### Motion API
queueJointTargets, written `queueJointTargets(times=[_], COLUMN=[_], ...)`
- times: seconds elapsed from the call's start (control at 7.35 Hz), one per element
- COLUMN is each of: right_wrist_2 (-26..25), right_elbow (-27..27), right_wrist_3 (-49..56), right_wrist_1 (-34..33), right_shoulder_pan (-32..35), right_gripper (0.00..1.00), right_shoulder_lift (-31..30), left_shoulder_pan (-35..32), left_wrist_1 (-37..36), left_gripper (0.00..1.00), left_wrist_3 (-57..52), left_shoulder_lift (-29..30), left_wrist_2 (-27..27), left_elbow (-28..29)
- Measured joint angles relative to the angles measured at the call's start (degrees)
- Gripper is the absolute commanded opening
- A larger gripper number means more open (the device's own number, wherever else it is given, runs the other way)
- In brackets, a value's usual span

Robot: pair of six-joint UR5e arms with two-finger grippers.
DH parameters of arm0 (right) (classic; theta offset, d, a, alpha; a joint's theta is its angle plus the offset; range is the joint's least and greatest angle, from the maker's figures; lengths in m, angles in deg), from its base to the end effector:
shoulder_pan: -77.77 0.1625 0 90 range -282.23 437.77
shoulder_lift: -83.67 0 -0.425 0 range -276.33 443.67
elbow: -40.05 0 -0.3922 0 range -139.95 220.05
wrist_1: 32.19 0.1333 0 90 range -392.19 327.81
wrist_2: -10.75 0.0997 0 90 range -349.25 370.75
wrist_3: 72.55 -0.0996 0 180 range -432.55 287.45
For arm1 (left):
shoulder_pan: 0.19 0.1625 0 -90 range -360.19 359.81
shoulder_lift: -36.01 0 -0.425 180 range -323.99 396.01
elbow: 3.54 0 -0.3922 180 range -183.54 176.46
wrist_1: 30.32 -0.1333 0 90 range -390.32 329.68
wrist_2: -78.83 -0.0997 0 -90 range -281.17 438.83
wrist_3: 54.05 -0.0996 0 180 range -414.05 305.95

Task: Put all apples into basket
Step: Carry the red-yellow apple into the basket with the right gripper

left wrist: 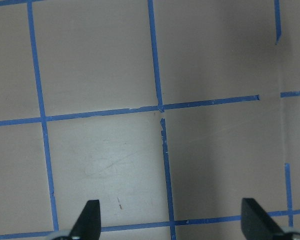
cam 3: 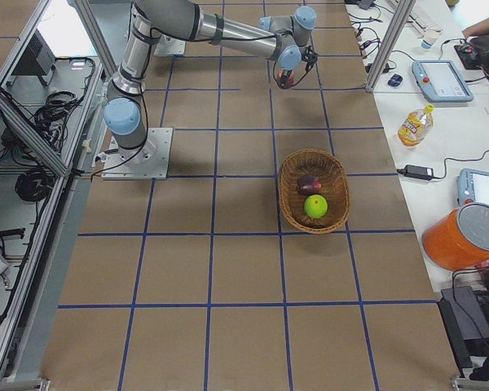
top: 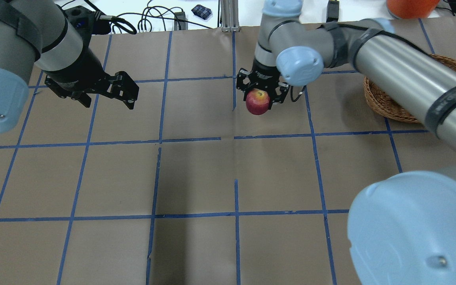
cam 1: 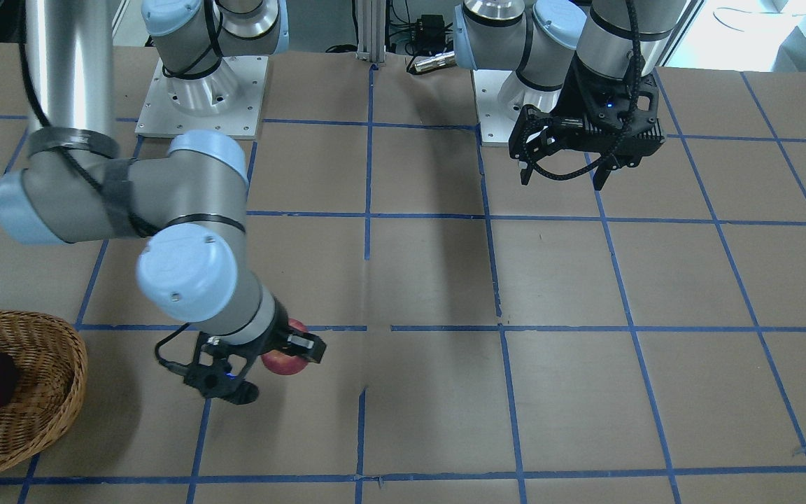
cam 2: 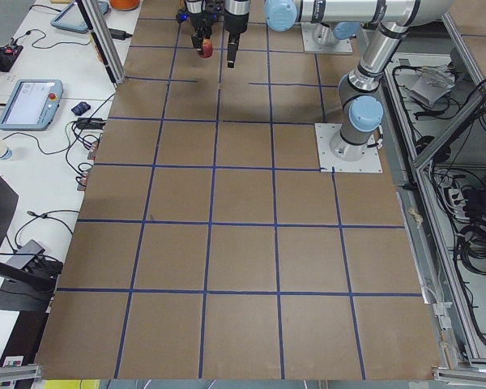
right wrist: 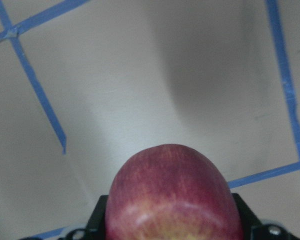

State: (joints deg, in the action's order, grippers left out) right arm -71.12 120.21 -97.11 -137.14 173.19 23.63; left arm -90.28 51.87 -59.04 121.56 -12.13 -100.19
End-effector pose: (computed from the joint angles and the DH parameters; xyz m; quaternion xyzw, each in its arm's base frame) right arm 0.2101 -0.6540 0.2886 0.1688 0.9821 0.0618 0.0568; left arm -0.1324 -0.4677 0.4818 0.0439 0.9978 -0.0485 0.0105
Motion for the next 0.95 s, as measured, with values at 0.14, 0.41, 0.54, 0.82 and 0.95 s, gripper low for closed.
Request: queueJointTargets(times=[0.14,0.41,0.54,0.82,0.95], right_wrist_2=[-1.3,-5.8,-7.4,-10.3,-11.0], right_elbow=[-0.5,-0.6,-0.6,-0.5,-0.6], right_wrist_3=[5.5,16.4,21.6,32.1,35.4], right_wrist_1=[1.4,2.3,2.4,2.2,1.9], right_shoulder_pan=[-3.8,-10.3,-13.4,-19.0,-21.1], right_gripper=[0.00,0.00,0.00,0.00,0.00], right_shoulder_lift=[-0.5,-0.7,-0.8,-0.7,-0.6], left_shoulder_pan=[0.0,-0.1,-0.2,-0.2,-0.2], left_wrist_1=[0.1,0.2,0.2,0.2,0.2], left_gripper=[1.00,1.00,1.00,1.00,1.00], left_wrist_3=[0.0,0.0,0.0,0.0,0.0], left_shoulder_lift=[-0.1,-0.2,-0.2,0.1,0.1], left_wrist_2=[-0.1,-0.1,-0.2,-0.1,-0.1], left_elbow=[0.0,0.1,0.1,0.1,0.1])
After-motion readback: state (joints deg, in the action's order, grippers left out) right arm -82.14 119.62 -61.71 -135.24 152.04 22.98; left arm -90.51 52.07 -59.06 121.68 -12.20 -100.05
